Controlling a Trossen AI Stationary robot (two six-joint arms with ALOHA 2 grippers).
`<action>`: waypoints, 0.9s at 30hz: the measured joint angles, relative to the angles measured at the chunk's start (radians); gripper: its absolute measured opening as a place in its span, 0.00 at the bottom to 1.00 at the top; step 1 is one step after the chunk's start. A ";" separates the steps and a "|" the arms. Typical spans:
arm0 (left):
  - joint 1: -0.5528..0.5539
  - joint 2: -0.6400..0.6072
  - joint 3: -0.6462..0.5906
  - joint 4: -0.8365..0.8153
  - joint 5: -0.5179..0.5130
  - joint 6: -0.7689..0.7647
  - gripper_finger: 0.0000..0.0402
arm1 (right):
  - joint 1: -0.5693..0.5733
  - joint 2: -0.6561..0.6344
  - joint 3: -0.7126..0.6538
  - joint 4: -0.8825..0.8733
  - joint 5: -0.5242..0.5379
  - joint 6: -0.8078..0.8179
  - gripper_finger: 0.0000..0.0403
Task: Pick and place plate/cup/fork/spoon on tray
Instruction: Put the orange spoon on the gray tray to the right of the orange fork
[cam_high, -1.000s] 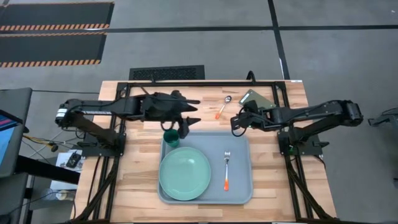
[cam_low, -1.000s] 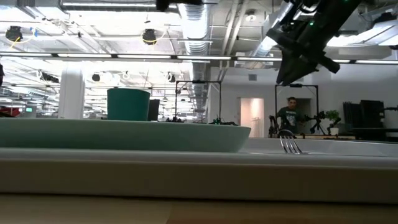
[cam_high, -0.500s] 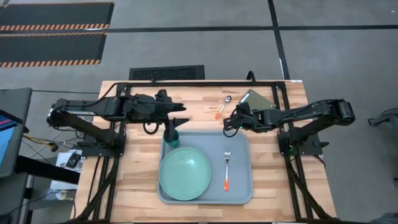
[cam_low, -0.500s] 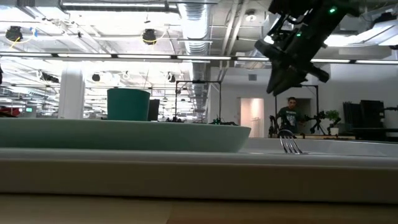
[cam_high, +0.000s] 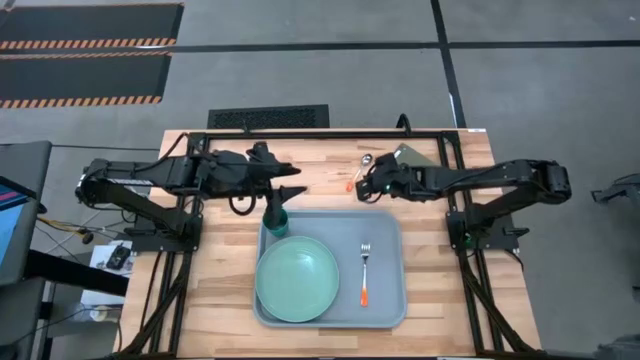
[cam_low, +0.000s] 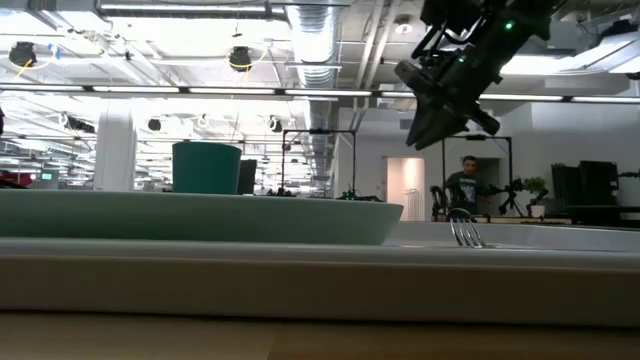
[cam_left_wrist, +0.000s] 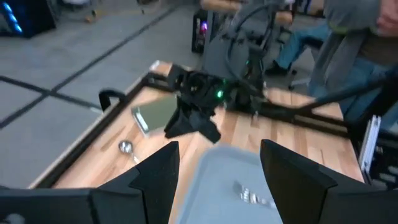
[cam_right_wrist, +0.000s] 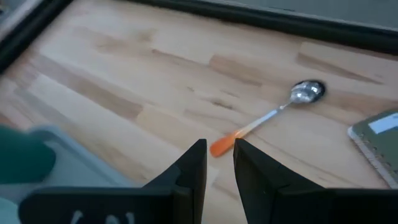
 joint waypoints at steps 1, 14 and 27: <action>0.004 0.000 0.000 0.023 -0.004 0.010 0.53 | -0.011 -0.008 0.000 0.009 -0.015 -0.002 0.27; 0.002 0.000 0.000 0.182 0.154 0.022 0.53 | -0.012 -0.234 0.000 0.170 -0.179 -0.123 0.27; -0.005 0.019 0.000 0.325 0.101 0.007 0.53 | 0.084 -0.431 0.000 0.189 -0.177 -0.267 0.27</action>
